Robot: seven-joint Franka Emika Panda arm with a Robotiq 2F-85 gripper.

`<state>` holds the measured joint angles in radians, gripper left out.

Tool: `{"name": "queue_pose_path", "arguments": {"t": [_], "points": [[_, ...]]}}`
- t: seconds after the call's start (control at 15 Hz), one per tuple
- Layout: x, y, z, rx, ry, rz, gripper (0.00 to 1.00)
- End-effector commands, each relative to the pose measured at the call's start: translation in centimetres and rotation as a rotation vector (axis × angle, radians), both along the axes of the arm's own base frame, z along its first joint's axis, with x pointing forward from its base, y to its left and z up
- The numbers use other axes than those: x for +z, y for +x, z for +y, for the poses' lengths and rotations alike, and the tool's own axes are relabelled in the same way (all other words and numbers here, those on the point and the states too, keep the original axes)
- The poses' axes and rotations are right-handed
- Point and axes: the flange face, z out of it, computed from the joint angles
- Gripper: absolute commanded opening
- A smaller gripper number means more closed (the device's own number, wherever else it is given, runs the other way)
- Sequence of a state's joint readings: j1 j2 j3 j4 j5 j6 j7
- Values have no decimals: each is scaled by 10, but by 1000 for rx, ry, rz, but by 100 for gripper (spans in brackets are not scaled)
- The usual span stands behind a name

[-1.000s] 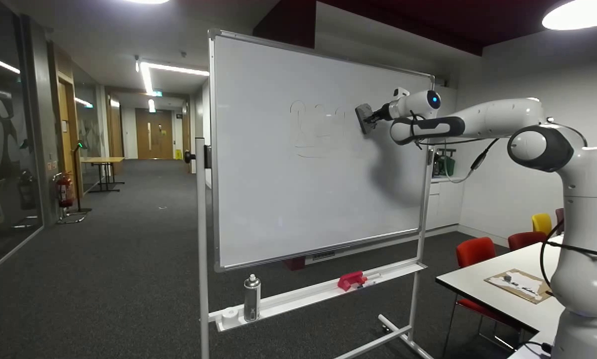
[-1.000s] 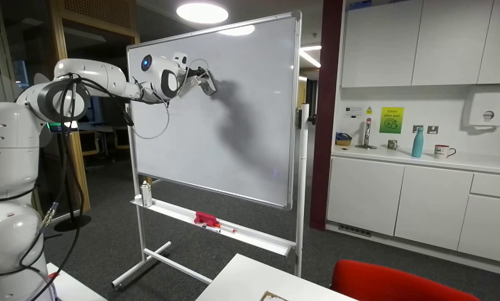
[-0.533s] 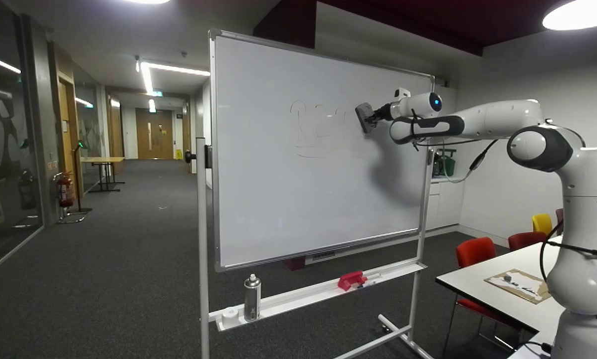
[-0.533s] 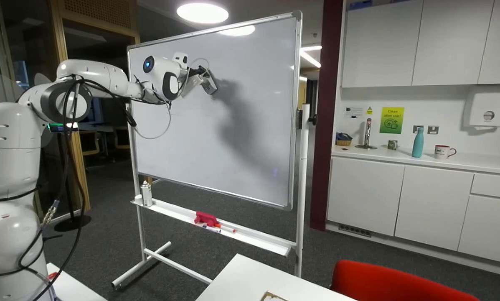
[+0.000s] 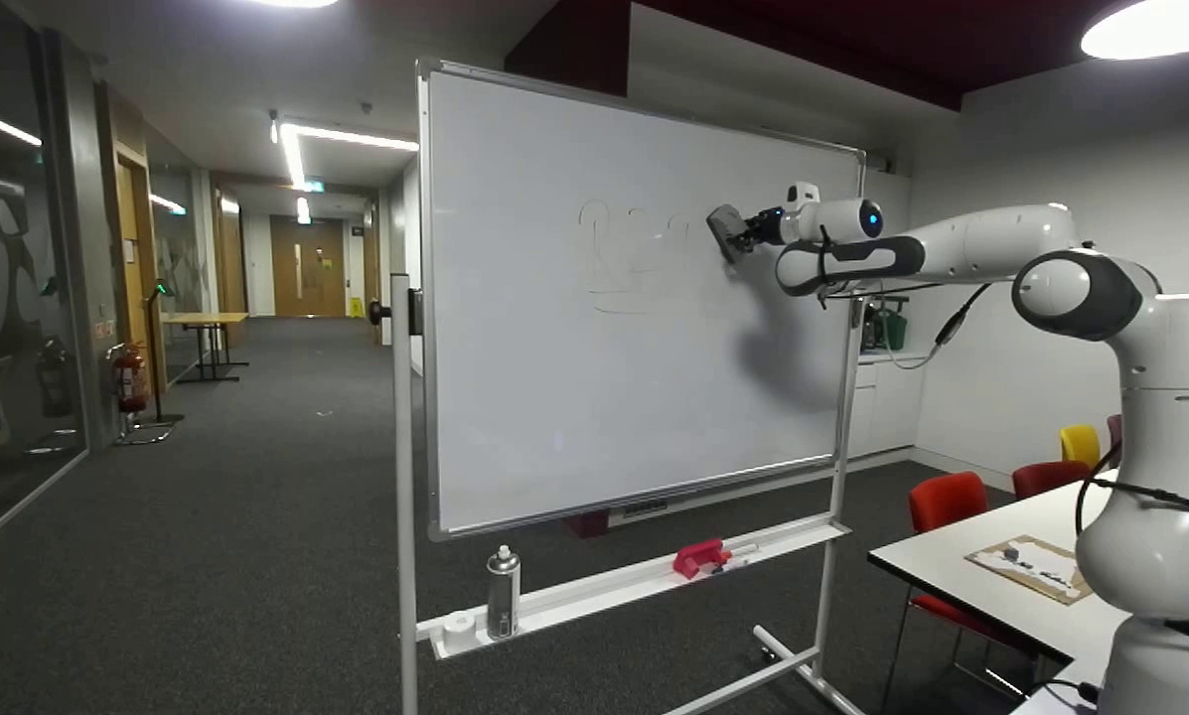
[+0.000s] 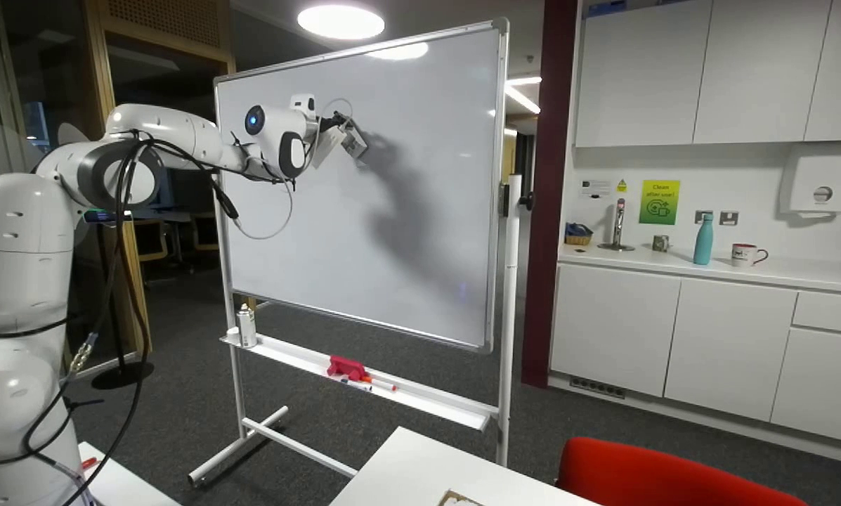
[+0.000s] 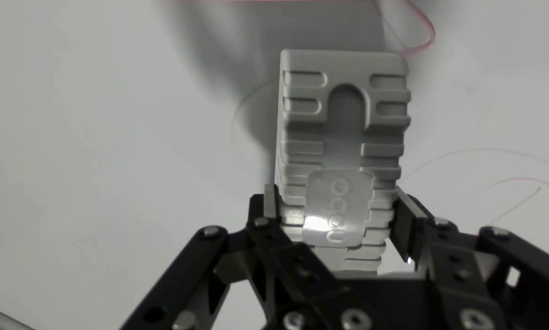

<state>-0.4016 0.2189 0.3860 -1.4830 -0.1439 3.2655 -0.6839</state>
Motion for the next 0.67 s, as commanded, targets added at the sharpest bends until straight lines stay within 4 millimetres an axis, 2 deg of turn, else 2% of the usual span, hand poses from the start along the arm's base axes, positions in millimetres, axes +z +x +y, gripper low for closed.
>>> {"name": "queue_pose_path", "arguments": {"t": [0.0,0.2,0.4,0.6], "points": [[13,-7,-23,-10,-3,-88,34],[27,-18,-45,-29,42,-136,34],[32,-22,-70,-49,65,-148,34],[23,-16,-70,-26,69,-123,34]]}}
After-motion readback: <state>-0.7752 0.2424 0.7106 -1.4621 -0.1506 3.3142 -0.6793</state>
